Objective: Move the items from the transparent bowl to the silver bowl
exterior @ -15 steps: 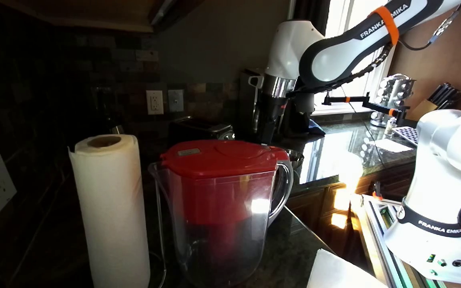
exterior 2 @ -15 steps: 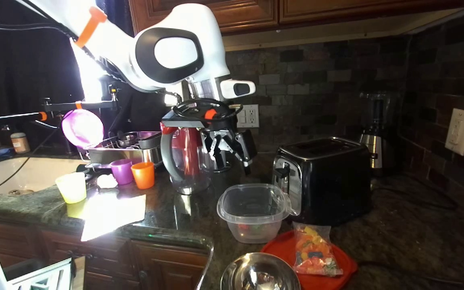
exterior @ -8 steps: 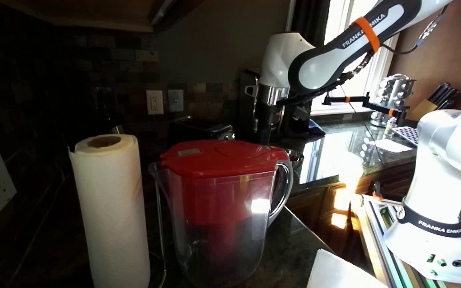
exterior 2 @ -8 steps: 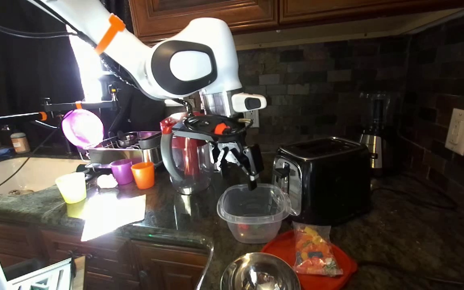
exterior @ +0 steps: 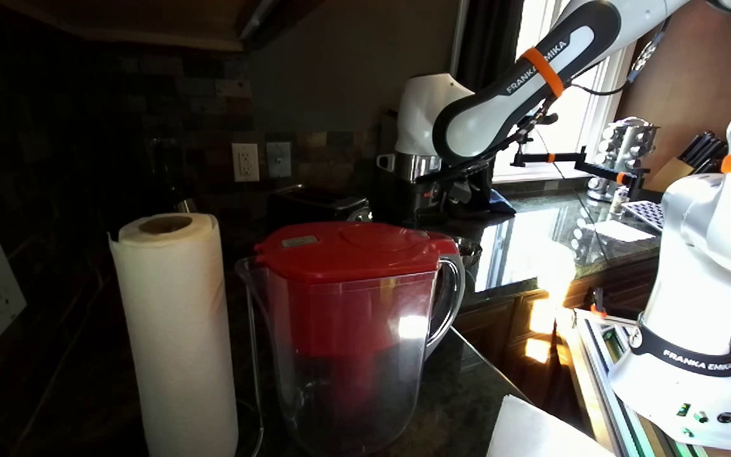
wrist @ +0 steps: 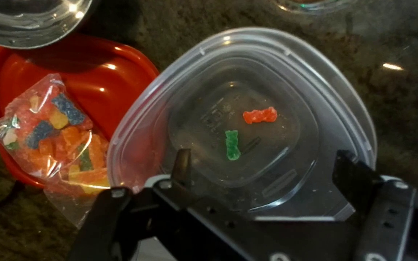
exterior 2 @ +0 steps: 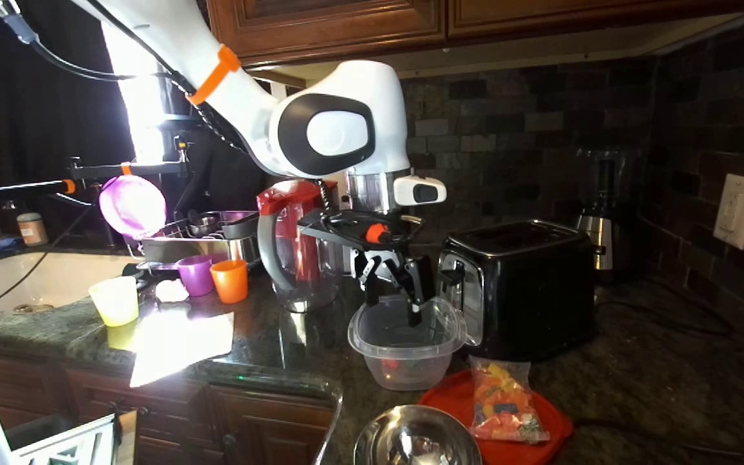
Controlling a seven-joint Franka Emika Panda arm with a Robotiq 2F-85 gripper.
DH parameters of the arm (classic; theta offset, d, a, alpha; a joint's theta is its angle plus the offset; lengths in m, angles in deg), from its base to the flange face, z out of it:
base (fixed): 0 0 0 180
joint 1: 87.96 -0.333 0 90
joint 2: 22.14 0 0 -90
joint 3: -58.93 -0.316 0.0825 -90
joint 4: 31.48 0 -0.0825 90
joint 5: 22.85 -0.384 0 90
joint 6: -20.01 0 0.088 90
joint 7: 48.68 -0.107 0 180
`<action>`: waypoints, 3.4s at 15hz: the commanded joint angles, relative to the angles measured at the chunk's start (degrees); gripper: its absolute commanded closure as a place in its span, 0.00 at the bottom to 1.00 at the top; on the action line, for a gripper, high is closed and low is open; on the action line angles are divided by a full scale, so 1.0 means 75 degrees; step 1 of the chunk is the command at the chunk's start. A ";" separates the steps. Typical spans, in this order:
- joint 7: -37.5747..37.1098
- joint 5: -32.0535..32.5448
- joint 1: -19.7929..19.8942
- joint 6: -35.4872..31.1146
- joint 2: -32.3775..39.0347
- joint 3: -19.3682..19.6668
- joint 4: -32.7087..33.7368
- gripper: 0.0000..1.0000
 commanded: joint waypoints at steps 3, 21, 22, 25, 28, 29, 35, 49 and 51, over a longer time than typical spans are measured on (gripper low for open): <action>0.0093 -0.0219 0.0068 -0.0069 0.0677 0.0068 0.0459 0.00; 0.0522 -0.0817 0.0318 -0.0162 0.1494 0.0060 0.0724 0.00; 0.0524 -0.0808 0.0328 -0.0167 0.1506 0.0061 0.0725 0.00; 0.0526 -0.0802 0.0351 -0.0186 0.1525 0.0061 0.0713 0.00; 0.0548 -0.0820 0.0357 -0.0217 0.1542 0.0055 0.0702 0.05; 0.0559 -0.0830 0.0358 -0.0216 0.1555 0.0051 0.0707 0.05; 0.0474 -0.0756 0.0330 -0.0244 0.1724 0.0022 0.0791 0.00; 0.0318 -0.0468 0.0250 -0.0272 0.2110 -0.0054 0.1113 0.69; 0.0308 -0.0427 0.0247 -0.0276 0.2127 -0.0057 0.1117 0.64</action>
